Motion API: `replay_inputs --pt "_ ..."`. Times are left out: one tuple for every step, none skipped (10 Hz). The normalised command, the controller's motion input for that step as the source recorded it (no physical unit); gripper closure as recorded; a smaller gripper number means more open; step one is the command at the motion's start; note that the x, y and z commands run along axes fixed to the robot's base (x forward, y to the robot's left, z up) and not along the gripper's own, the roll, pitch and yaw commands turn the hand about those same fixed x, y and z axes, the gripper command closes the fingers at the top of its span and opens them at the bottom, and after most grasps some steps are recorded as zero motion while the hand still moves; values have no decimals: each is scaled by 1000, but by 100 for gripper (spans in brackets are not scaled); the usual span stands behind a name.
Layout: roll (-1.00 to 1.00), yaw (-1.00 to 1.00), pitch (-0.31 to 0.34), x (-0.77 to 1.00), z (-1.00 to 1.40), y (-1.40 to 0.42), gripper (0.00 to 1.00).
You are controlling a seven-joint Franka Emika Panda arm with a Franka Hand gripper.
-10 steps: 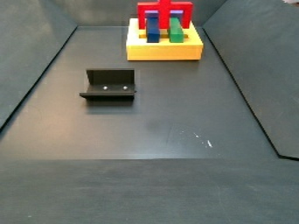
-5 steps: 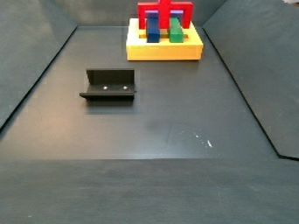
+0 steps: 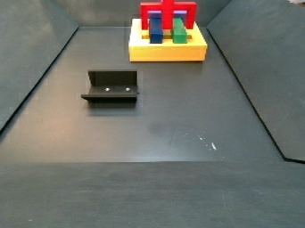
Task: Pick up the red object. Move up. Move to above the board. Insert the red object.
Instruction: Insert the red object.
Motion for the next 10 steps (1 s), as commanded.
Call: replay_inputs --pt "-3 -26 -14 151 -683 0 100" --pt "0 -26 -17 151 -720 0 100" --pt "0 -14 -1 86 -689 0 100" --pt "0 0 0 0 -611 0 100" --pt "0 0 0 0 -563 0 100" --pt "0 0 -3 0 -640 0 100" --pt "0 0 -19 9 -766 0 100" --pt "0 0 -7 129 -829 0 100" --pt "10 -17 0 186 -740 0 100" --pt "20 -26 0 157 -637 0 100"
